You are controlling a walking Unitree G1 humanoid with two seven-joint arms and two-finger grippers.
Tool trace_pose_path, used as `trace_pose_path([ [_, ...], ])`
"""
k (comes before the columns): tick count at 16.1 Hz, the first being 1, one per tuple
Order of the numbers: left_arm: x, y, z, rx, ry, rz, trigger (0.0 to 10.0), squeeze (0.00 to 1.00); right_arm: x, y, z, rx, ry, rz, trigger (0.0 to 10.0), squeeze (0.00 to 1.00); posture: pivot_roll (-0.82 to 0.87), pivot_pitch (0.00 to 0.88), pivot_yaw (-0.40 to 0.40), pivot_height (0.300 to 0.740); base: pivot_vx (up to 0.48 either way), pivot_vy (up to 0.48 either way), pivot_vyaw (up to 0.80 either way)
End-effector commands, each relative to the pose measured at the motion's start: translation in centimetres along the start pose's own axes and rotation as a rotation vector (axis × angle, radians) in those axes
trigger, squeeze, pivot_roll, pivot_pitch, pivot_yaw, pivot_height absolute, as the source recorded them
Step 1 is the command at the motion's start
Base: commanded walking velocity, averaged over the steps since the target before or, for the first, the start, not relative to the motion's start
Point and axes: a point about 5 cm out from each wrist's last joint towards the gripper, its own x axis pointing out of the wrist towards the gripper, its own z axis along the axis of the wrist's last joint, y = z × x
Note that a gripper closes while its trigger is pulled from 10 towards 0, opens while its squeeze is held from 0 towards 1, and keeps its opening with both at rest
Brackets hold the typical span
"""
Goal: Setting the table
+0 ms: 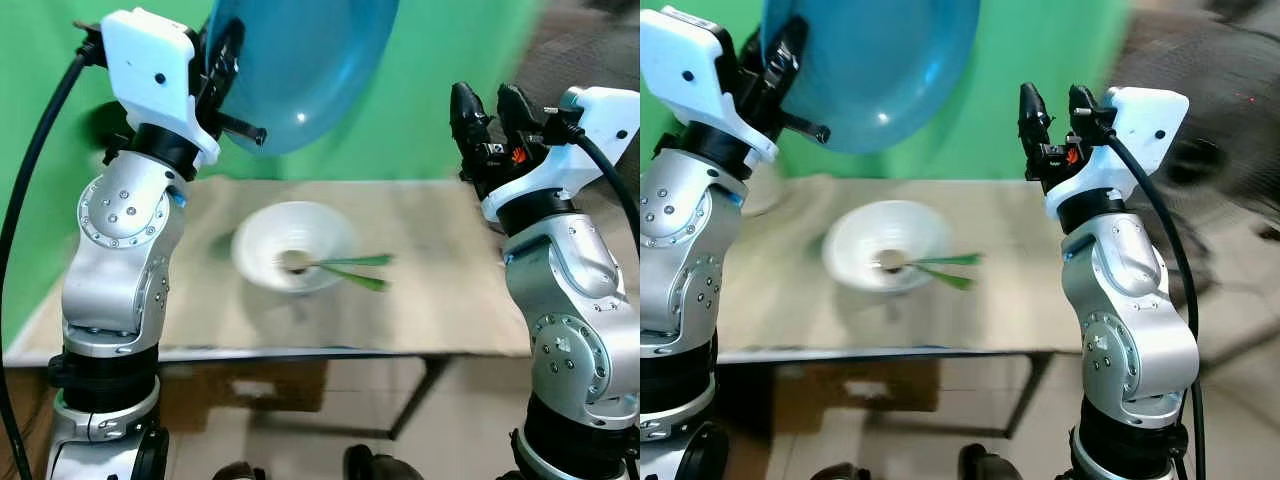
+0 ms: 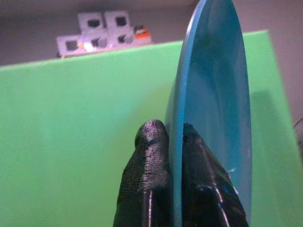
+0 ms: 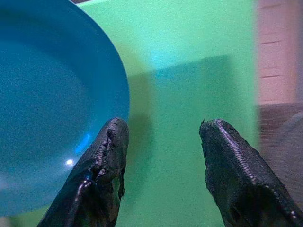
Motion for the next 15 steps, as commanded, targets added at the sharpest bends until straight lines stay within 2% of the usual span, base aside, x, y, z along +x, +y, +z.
trace_pose_path([
  [1,0.1,-0.3,1.2,-0.045,-0.086,-0.007,10.0,0.0,-0.2,0.1,0.6,-0.009,-0.024,0.003,10.0,0.0,0.08,0.0,-0.012,0.74,0.0,0.0,-0.8],
  [2,-0.1,-0.4,1.2,-0.082,-0.092,-0.022,10.0,0.0,-0.2,0.1,0.7,-0.012,-0.026,0.002,10.0,0.0,0.08,0.0,-0.014,0.74,0.0,0.0,-0.8],
  [3,-0.1,0.0,1.2,-0.052,-0.081,0.032,10.0,0.0,-0.2,0.0,0.8,-0.017,-0.029,0.002,10.0,0.0,0.08,0.0,-0.016,0.74,0.0,0.0,0.0],
  [4,0.0,0.1,1.3,-0.048,-0.097,0.063,10.0,0.0,-0.2,-0.2,1.1,-0.056,-0.043,-0.015,10.0,0.0,0.08,0.0,-0.018,0.74,0.0,0.0,0.0],
  [6,0.2,0.6,1.6,-0.05,-0.132,0.121,10.0,0.0,-0.3,-0.3,1.4,-0.059,-0.057,-0.011,10.0,0.0,0.08,0.0,-0.019,0.74,0.0,0.0,-0.4],
  [8,0.1,0.3,1.5,-0.045,-0.129,0.091,10.0,0.0,-0.5,-0.5,1.6,-0.067,-0.075,-0.034,10.0,0.0,0.08,0.0,-0.019,0.74,0.0,0.0,-0.8],
  [9,0.1,0.2,1.5,-0.032,-0.136,0.11,10.0,0.0,-0.5,-0.5,1.6,-0.066,-0.076,-0.041,10.0,0.0,0.08,0.0,-0.02,0.74,0.0,0.0,-0.8],
  [11,0.0,0.1,0.7,-0.051,-0.054,0.138,10.0,0.0,-0.6,-0.5,1.4,-0.005,-0.068,-0.042,10.0,0.0,0.08,0.0,-0.02,0.74,0.0,0.0,-0.8],
  [12,-0.3,-1.1,0.4,-0.089,-0.042,-0.022,10.0,0.0,-0.7,-0.5,1.2,0.005,-0.062,-0.045,10.0,0.0,0.08,0.0,-0.021,0.74,0.0,0.0,-0.8],
  [13,-0.7,-1.8,0.2,-0.117,-0.049,-0.102,10.0,0.0,-0.7,-0.8,1.3,-0.025,-0.086,-0.087,10.0,0.0,0.08,0.0,-0.021,0.74,0.0,0.0,-0.8],
  [15,-1.2,-2.4,-1.0,-0.141,-0.008,-0.131,10.0,0.0,-0.6,-0.9,0.8,-0.021,-0.07,-0.087,10.0,0.0,0.08,0.0,-0.023,0.74,0.0,0.0,-0.8],
])
